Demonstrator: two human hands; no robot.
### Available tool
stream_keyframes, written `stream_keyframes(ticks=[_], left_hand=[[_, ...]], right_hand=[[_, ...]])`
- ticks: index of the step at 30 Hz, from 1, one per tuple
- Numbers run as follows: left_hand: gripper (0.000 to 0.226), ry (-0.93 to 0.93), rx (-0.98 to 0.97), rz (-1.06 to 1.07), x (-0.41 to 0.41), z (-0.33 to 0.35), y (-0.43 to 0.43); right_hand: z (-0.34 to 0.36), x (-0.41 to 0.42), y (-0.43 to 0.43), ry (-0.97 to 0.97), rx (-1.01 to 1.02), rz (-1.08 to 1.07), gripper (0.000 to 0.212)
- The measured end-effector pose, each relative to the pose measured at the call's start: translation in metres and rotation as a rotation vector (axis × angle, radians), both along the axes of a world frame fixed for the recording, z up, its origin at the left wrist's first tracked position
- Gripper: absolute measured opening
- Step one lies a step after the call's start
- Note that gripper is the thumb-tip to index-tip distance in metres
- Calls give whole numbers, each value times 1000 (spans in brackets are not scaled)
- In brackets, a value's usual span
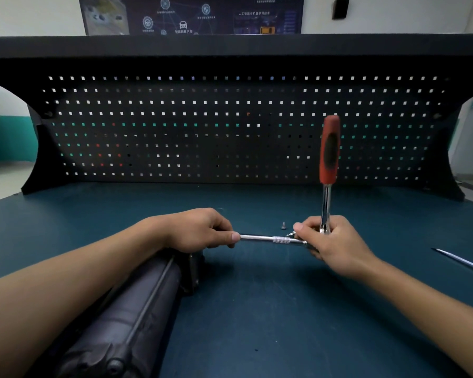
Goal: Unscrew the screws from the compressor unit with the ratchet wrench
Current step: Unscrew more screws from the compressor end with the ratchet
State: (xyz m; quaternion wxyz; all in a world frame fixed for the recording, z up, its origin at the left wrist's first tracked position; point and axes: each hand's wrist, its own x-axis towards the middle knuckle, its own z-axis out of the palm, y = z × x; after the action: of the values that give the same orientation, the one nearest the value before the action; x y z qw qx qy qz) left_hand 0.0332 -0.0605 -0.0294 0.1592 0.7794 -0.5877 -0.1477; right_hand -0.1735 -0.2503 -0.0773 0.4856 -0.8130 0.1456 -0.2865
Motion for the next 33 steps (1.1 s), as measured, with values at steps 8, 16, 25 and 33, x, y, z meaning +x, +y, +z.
stream_keyframes(ticks=[8,16,25,33], left_hand=[[31,-34,16,-12,-2,2,1],[28,-38,6,-15,-3,4,1],[25,-27,-29,-34,-2,2,2],[25,-26,-42,-48,-2,3,1]], right_hand=[[-11,-3,-8,-161,-482,31,30],[-3,-7,-12,-169,-757,-21,19],[-5,-8,-8,-25,-621,-59,51],[6,-3,-5,98,-103,23,48]])
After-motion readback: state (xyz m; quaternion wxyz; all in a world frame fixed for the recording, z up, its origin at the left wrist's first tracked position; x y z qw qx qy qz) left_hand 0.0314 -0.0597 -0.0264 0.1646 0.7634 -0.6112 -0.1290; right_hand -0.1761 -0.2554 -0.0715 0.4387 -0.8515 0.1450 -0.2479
